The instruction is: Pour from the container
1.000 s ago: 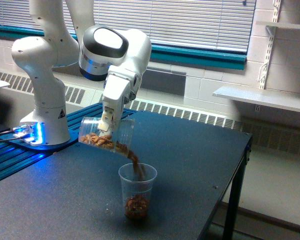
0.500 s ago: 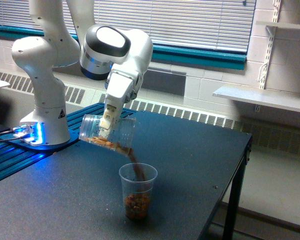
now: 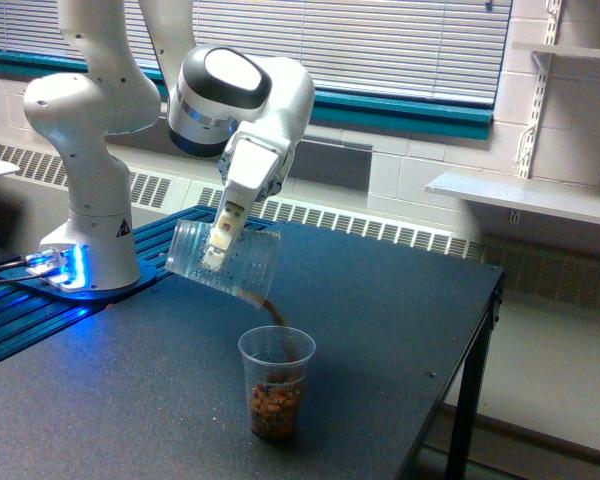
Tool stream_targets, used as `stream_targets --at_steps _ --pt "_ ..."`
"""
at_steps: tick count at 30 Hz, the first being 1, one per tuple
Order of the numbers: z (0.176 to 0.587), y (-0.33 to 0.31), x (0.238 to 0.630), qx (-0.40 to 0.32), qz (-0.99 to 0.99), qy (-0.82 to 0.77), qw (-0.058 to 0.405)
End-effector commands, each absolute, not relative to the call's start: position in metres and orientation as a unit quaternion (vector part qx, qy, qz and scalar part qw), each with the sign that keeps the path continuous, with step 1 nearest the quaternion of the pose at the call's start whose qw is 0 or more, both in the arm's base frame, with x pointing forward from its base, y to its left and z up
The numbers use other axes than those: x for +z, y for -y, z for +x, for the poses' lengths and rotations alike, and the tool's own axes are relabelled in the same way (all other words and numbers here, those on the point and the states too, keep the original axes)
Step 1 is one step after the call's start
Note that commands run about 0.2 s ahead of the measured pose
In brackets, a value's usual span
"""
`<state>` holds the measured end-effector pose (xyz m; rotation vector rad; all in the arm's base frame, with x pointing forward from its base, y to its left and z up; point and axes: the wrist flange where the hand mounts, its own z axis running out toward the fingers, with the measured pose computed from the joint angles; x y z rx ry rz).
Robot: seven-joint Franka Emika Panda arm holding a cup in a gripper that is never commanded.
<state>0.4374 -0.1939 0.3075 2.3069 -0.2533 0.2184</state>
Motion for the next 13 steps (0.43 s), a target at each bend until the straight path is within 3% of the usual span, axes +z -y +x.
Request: stream_targets --at_steps 1,13 --pt "0.4422 0.1898 0.3139 0.078 0.91 0.076 0.4" --pt "0.4388 0.1889 0.3106 0.076 0.913 0.08 0.392"
